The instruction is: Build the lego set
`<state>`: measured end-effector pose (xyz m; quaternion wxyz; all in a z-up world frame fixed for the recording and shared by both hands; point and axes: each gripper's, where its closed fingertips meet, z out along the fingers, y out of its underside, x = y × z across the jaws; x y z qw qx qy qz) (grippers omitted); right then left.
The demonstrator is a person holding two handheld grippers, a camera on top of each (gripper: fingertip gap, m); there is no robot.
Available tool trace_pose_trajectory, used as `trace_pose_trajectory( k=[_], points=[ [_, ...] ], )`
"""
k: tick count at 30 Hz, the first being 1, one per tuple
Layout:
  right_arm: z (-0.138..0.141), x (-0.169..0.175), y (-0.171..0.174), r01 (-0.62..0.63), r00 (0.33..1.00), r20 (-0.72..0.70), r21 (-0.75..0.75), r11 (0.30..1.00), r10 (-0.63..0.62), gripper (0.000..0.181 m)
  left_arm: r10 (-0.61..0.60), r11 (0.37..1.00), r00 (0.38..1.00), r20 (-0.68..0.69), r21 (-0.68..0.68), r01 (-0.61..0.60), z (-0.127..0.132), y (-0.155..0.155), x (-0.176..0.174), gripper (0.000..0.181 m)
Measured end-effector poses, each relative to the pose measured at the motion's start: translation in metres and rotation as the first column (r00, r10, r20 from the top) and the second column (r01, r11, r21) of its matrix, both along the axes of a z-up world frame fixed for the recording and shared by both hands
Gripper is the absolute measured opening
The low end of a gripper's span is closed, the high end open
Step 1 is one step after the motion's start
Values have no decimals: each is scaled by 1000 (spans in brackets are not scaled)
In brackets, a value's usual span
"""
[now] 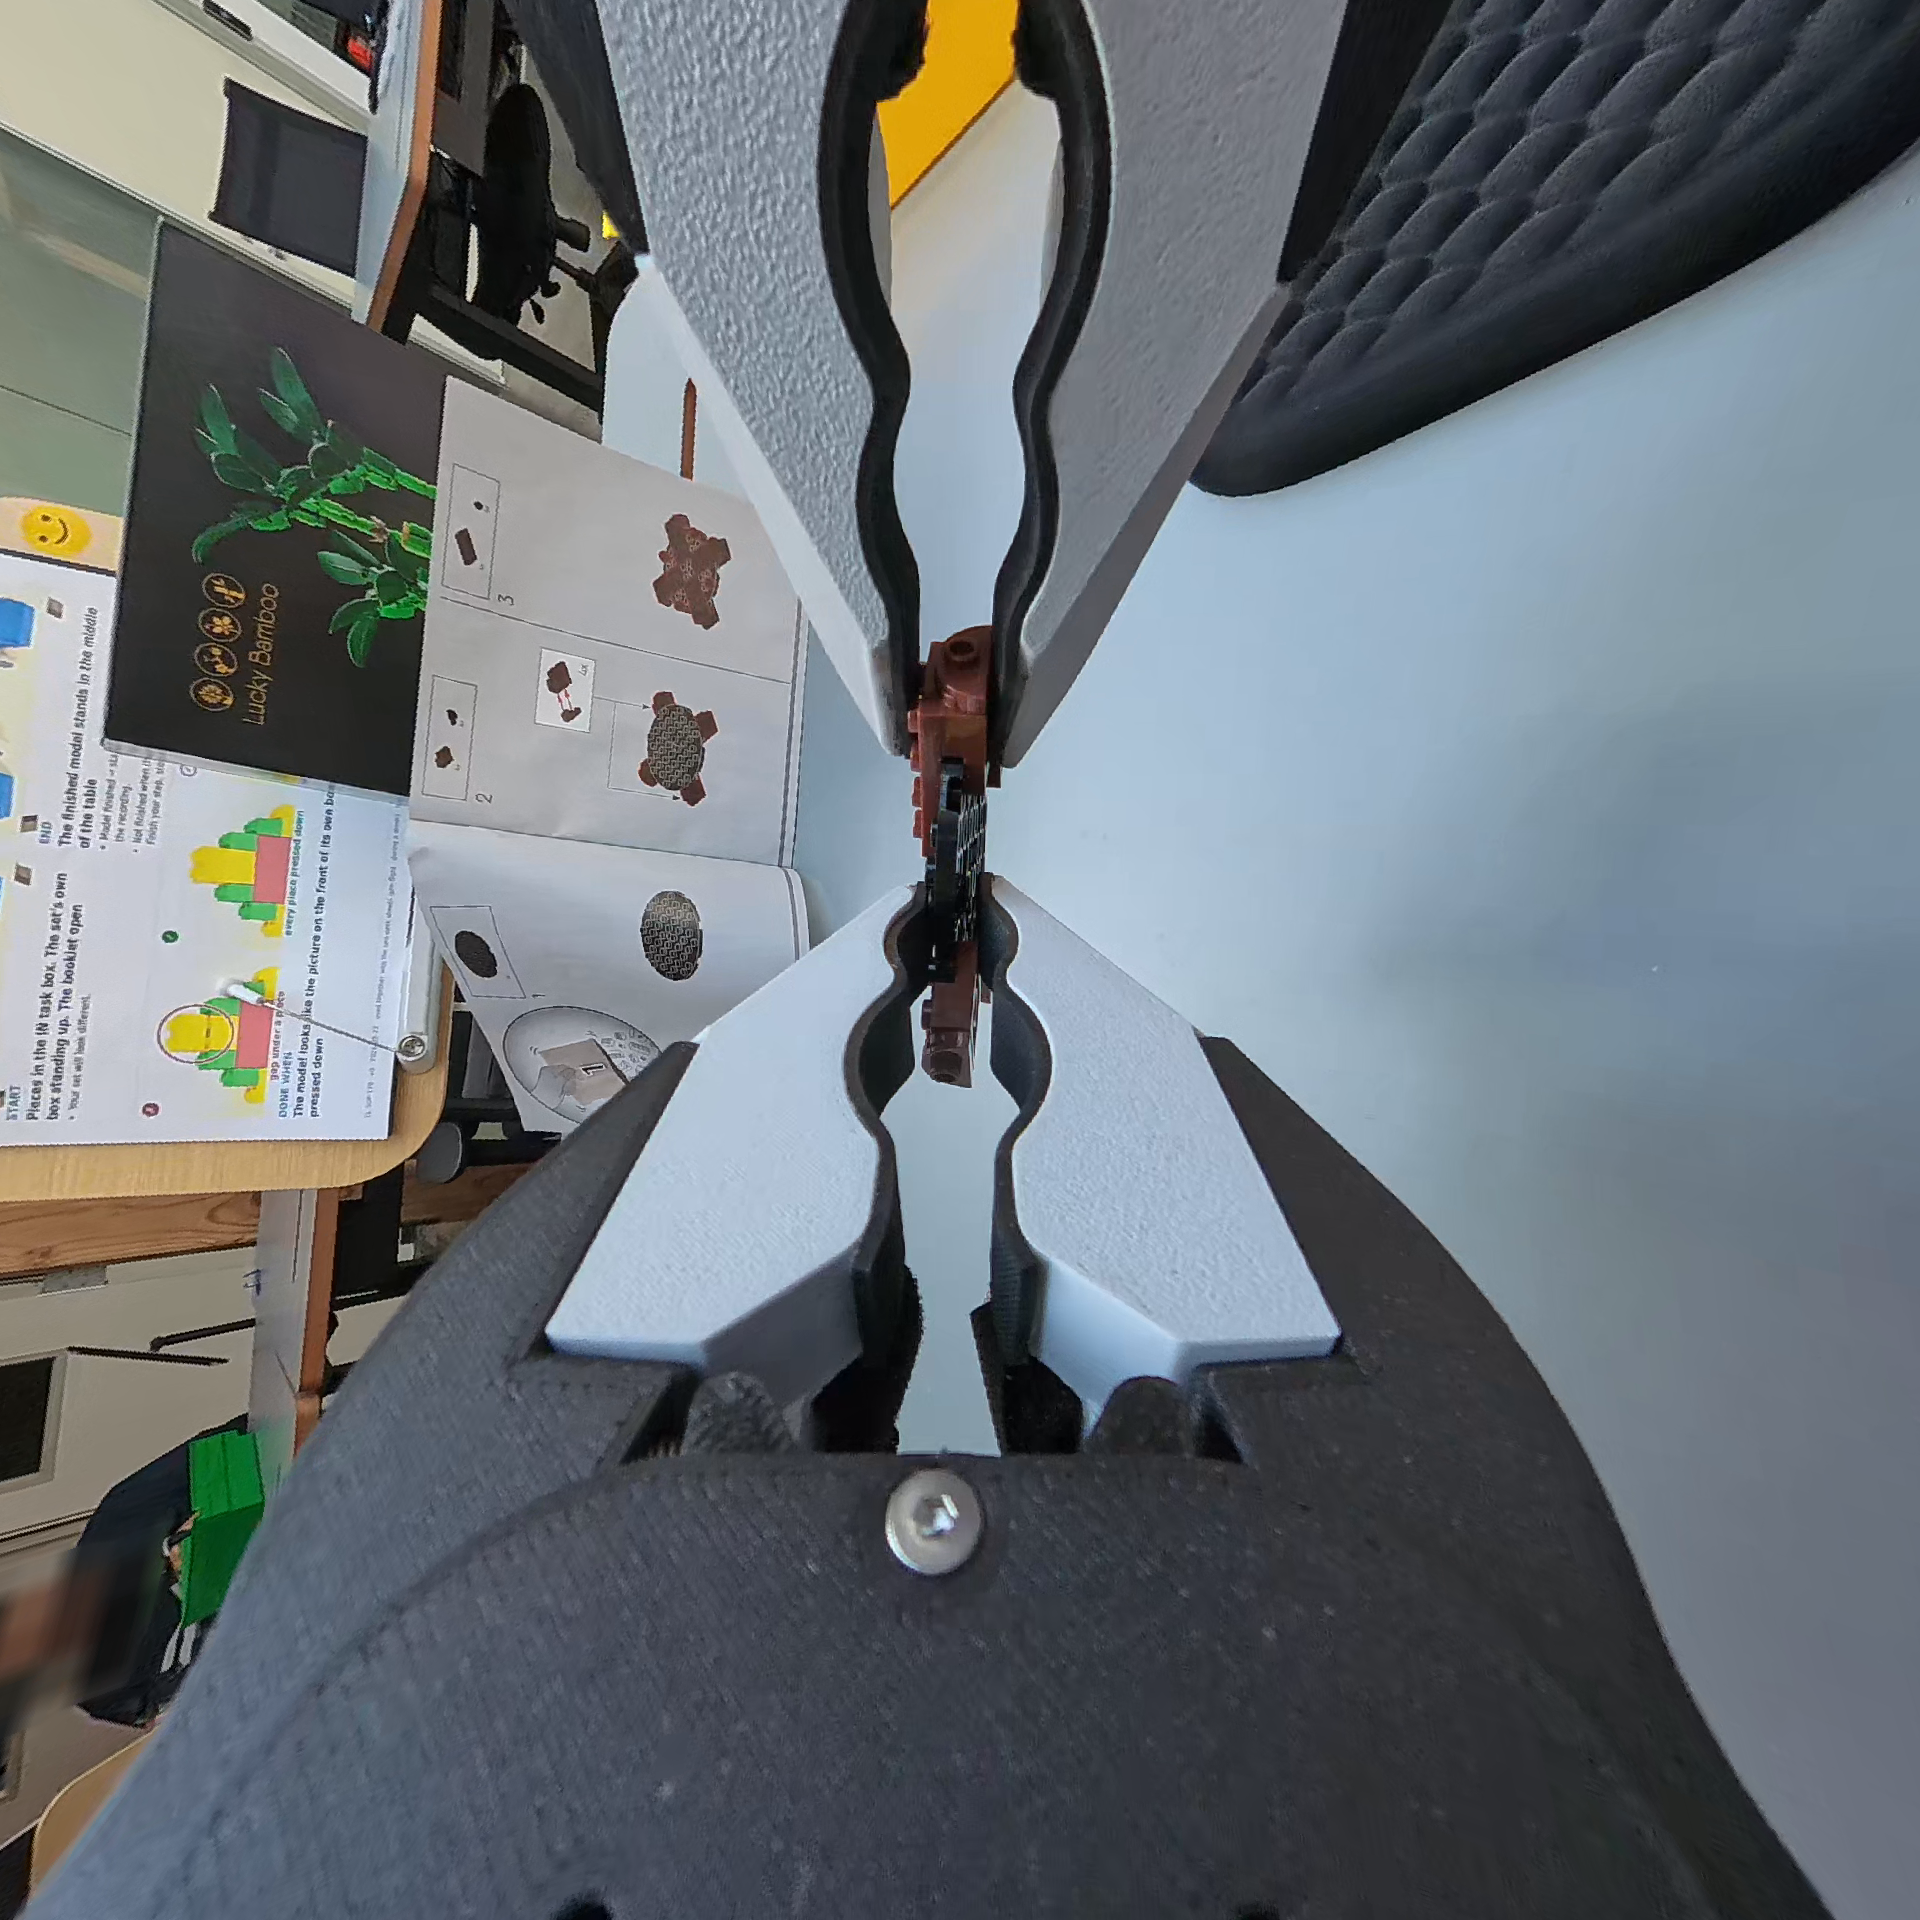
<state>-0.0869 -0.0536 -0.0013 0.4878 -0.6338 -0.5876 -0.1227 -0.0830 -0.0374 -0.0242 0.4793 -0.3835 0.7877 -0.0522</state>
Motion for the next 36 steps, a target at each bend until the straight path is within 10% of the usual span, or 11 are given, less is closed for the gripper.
trace_pose_trajectory(
  k=[13, 15, 20, 36],
  points=[
    [-5, 3, 3, 14, 999, -42, -6, 1000, -14, 10, 9, 997, 1000, -8, 78, -8, 1, 0, -1, 6],
    [-4, 0, 8, 18, 1000, -17, 59, 998, -17, 38, 14, 993, 1000, -19, 119, -11, 2, 0, 0, 5],
    [-10, 2, 14, 42, 998, 52, 73, 996, -45, 11, 5, 991, 1000, -15, 136, -3, 6, -3, 6, 5],
    [-17, 1, 11, 32, 995, 92, 68, 997, -38, 10, -15, 995, 999, -35, 96, 18, 0, -10, 6, 5]
  ],
)
